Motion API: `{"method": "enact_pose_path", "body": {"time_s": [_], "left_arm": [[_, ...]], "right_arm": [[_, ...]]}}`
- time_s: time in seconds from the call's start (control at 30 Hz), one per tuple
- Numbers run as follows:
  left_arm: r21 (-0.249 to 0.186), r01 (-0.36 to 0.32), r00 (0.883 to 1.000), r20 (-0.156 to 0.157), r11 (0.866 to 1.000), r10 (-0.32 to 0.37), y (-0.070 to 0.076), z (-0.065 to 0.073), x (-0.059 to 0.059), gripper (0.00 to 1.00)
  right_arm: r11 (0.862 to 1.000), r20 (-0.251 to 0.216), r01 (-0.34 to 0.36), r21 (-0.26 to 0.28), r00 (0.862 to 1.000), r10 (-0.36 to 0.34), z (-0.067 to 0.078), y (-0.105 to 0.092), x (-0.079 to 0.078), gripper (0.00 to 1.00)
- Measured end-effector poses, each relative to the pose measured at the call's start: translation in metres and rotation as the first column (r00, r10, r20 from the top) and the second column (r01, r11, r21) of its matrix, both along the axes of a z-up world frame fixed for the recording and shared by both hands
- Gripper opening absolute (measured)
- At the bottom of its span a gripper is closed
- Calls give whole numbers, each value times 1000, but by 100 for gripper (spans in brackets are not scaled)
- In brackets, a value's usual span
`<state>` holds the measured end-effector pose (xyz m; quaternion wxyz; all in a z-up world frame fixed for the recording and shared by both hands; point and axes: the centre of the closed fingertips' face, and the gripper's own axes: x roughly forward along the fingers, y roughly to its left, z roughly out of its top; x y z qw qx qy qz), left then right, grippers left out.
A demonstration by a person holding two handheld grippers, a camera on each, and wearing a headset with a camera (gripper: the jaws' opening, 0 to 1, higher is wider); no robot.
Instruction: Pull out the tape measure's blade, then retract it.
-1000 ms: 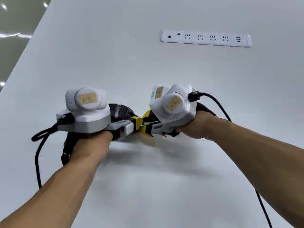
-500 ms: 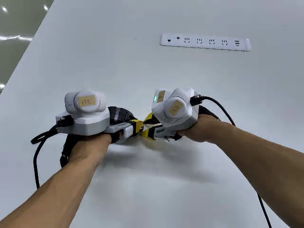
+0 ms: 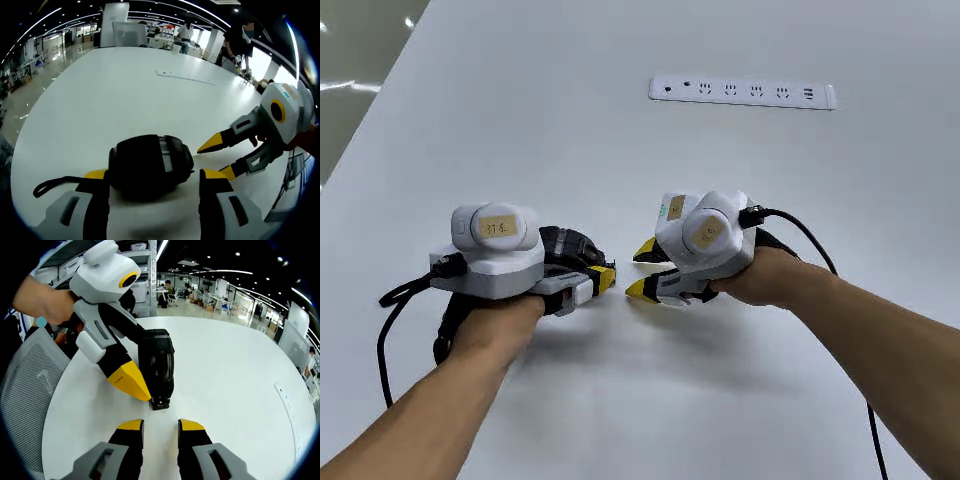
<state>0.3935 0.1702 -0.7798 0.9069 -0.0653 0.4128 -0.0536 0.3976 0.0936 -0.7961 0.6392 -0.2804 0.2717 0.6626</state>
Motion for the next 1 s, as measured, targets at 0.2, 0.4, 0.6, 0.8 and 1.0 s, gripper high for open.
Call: {"method": "enact_pose_path", "body": {"time_s": [0.2,0.4,0.6,0.8,1.0], "left_arm": [[29,58,998,5,998,-59,-1,3,-6,73],[41,97,995,14,994,-98,-2,5,-10,76],[40,119,993,21,992,-120,-1,4,-15,77],[34,149,988,37,988,-150,-2,5,-21,80],[42,202,975,89,978,-205,-8,12,-22,85]], "right_arm": [[999,-13,40,24,999,-40,7,-11,-3,30],[996,-15,83,36,996,-83,10,-26,-2,36],[992,-15,120,35,993,-120,11,-44,-3,38],[986,-16,157,46,988,-157,14,-57,-5,43],[972,-18,220,84,976,-219,21,-69,-3,49]]}}
